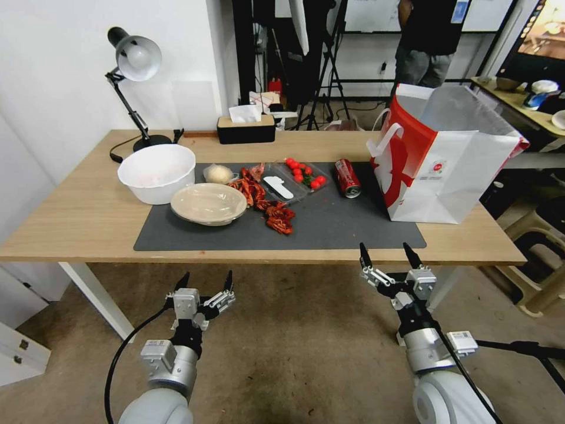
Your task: Pick up the trash from the table and place it into the takeout bag.
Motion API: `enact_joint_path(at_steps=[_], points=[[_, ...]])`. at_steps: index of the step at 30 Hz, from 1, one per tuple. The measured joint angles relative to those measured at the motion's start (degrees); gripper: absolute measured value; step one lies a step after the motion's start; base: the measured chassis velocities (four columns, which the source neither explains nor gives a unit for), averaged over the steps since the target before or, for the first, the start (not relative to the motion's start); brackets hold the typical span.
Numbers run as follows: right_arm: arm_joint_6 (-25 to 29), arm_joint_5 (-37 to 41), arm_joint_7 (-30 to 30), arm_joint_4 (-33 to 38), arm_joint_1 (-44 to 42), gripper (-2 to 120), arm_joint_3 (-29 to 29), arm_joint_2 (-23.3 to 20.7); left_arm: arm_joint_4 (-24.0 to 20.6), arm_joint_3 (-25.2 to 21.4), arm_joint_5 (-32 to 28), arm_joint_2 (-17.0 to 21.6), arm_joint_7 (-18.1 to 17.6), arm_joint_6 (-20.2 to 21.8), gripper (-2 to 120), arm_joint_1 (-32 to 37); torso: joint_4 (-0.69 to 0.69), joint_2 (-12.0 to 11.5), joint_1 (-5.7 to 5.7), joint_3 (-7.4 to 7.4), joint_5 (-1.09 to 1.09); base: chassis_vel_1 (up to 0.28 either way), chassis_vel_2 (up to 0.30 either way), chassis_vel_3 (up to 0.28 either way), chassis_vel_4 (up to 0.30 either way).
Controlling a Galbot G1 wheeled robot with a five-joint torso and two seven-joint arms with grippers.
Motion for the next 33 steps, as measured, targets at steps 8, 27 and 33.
enact_joint_path(at_steps=[8, 27, 33], points=[[-0.25, 0.13, 1.19, -1.48, 3.49, 100, -1.00, -2.26, 0.28, 0.06, 0.03, -0.11, 0.25, 0.00, 100, -0.08, 0.01, 0.00, 0.00, 0.00, 0.00, 0.000, 0.000, 0.000, 0.000], [-5.06, 7.20, 6.37, -13.37, 27.53, 100, -10.24, -13.59, 0.43, -0.45, 1.01, -1.15, 0.90, -0.79, 100, 0.78, 0.01, -0.01, 0.00, 0.01, 0.00, 0.000, 0.000, 0.000, 0.000], [-11.62, 8.45, 10.36, -16.52, 34.70, 100, -13.74, -15.01, 0.25, -0.53, 1.18, -1.56, 0.89, -0.92, 100, 1.07, 0.00, 0.00, 0.00, 0.01, -0.01, 0.000, 0.000, 0.000, 0.000]])
